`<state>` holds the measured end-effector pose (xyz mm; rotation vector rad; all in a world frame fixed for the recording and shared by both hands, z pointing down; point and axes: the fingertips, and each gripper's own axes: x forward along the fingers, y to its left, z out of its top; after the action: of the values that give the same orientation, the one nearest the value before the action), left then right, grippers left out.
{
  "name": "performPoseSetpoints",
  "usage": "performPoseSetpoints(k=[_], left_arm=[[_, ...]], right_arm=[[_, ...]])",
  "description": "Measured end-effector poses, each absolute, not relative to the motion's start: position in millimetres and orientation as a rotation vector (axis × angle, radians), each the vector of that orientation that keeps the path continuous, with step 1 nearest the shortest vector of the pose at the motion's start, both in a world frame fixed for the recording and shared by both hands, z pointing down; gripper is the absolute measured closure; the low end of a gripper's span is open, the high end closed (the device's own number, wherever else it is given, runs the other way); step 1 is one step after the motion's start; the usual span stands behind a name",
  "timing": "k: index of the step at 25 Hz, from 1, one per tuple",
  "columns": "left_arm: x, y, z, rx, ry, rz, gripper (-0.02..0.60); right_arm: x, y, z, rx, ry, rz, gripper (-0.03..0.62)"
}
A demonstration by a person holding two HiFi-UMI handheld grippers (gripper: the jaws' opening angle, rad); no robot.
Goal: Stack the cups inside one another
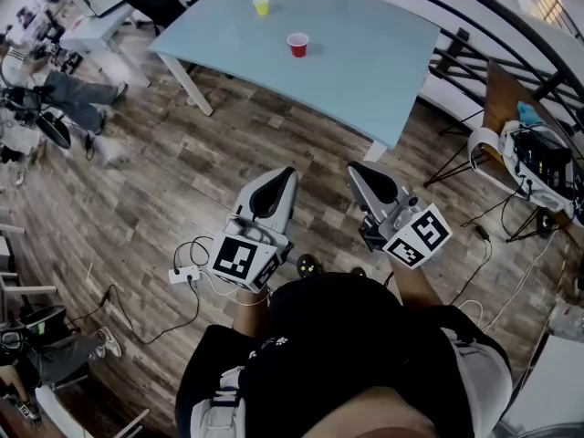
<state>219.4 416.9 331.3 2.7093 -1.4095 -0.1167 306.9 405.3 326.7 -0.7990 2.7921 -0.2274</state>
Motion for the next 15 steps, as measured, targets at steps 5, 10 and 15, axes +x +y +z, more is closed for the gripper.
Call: performPoseSetpoints(k=[5, 10, 15], left_arm=[[201.5, 409.4, 331.2, 2.703, -1.416, -0.118, 0.598], [180.7, 406.2, 333.4, 2.699, -1.431, -0.105, 0.598], [166.8, 408.5, 335.0, 2.683, -1.454, -0.11, 0.598]], right_arm=[[291.2, 397.8, 330.2, -0.809, 2.787, -0.239, 0.589], [272.3, 392.8, 332.3, -0.807, 2.788, -0.241, 0.589], [259.2, 393.1, 335.7, -0.793, 2.792, -0.253, 0.589]])
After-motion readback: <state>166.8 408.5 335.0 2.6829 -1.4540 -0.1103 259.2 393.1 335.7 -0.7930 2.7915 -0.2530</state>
